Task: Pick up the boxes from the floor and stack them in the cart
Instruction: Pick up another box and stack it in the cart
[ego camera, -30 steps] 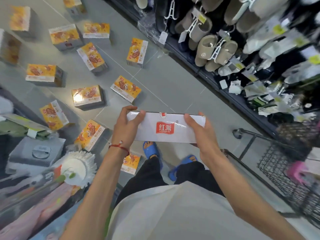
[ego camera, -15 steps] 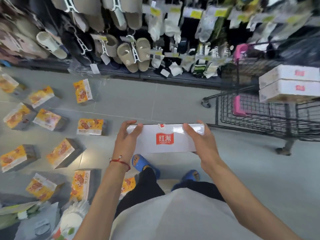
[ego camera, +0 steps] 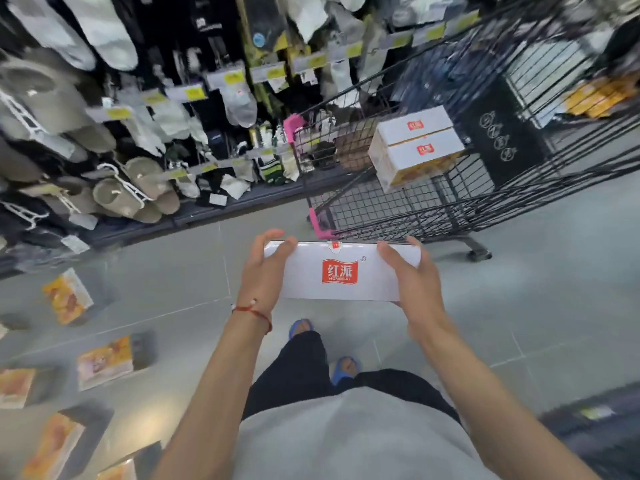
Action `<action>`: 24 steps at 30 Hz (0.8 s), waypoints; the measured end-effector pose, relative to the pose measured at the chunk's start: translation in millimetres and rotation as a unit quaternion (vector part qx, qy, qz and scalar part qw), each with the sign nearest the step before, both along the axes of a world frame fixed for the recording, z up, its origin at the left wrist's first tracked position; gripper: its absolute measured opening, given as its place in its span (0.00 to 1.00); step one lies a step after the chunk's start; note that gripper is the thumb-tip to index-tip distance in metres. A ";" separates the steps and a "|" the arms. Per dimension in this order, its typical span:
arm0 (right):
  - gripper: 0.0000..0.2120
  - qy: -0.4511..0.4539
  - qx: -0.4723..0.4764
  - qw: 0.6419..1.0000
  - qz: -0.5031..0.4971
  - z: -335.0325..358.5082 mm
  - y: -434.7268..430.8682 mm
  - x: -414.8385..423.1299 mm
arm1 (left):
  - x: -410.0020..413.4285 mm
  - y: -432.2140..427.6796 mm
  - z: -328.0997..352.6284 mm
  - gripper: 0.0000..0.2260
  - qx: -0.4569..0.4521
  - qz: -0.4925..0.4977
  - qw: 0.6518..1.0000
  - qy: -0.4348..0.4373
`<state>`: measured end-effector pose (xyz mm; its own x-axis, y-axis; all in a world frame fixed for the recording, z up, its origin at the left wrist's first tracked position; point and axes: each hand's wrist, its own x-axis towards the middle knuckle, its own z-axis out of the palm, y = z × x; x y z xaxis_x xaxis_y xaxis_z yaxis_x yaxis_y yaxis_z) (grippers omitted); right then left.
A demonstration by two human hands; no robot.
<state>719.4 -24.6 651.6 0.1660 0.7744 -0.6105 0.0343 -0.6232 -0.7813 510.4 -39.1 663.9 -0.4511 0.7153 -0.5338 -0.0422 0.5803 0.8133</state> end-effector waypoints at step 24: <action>0.27 -0.058 -0.019 0.989 -0.134 -3.2 232.2 96.6 | 97.6 266.9 -19.8 0.12 0.010 -0.105 0.992 -0.076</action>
